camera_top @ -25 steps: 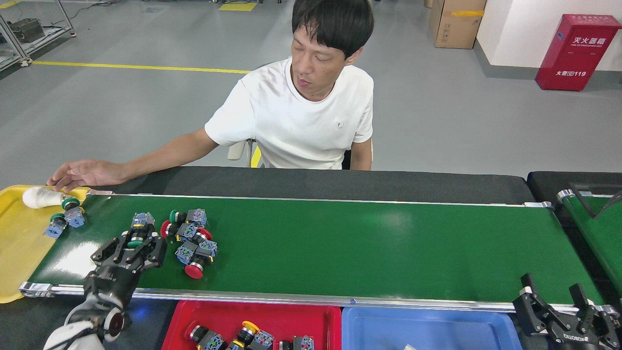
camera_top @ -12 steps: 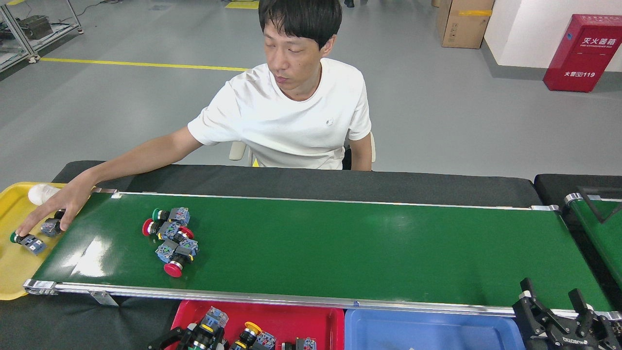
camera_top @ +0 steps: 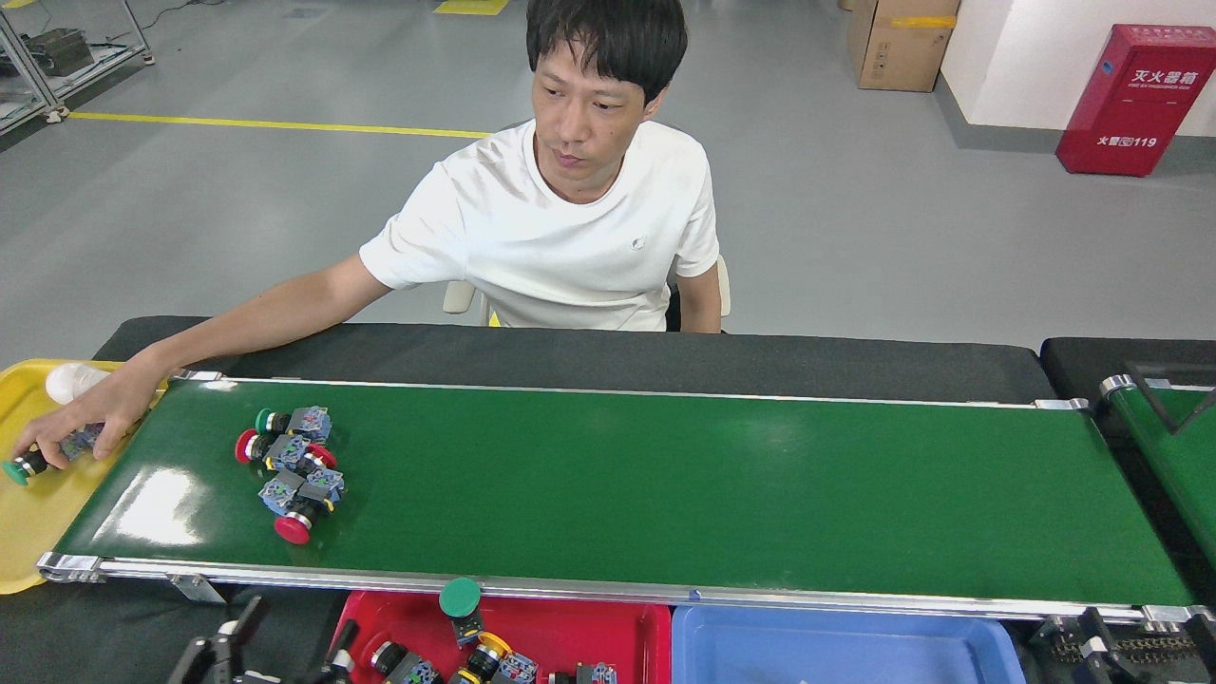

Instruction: Pick switch part from conveyor to tray

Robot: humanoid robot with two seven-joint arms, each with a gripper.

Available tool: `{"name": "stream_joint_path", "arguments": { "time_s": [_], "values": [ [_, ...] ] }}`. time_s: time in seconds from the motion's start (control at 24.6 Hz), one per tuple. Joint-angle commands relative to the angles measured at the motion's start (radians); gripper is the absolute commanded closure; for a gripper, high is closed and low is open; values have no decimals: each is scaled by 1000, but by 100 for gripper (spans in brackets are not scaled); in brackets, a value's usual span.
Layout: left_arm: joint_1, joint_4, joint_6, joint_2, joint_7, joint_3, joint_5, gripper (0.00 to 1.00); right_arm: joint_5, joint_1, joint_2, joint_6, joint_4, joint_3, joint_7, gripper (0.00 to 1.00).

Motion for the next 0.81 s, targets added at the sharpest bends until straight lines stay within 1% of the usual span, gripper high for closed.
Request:
{"name": "stream_joint_path", "arguments": {
  "time_s": [0.0, 0.16, 0.2, 0.28, 0.41, 0.49, 0.57, 0.65, 0.69, 0.77],
  "values": [
    [-13, 16, 9, 5, -19, 30, 8, 0, -3, -7, -2, -10, -10, -9, -10, 1],
    [-18, 28, 13, 9, -19, 53, 6, 0, -3, -5, 7, -8, -12, -9, -7, 1],
    [-33, 36, 16, 11, -18, 51, -2, 0, -3, -5, 7, -8, -9, -11, 1, 1],
    [-115, 89, 33, 12, -18, 45, -31, 0, -3, -7, 7, -10, -9, -21, 25, 1],
    [-263, 247, 50, 12, -9, 39, -133, 0, -5, -2, 9, -48, -13, -60, 94, 1],
    [-351, 349, 52, 15, -4, 39, -170, 0, -6, -4, 18, -90, -15, -93, 114, 1],
    [-457, 481, 55, 35, 10, 37, -206, 0, -5, -8, 53, -102, -10, -109, 114, 1],
    [-537, 591, 71, 58, 34, 28, -233, 0, -3, -8, 58, -105, -10, -109, 113, 1],
    [-596, 671, 93, 77, 59, 8, -250, 0, -3, -8, 58, -105, -12, -109, 111, 1],
    [-678, 786, 128, 110, 91, -43, -255, 0, 0, -8, 58, -106, -13, -109, 110, 1]
  ]
}}
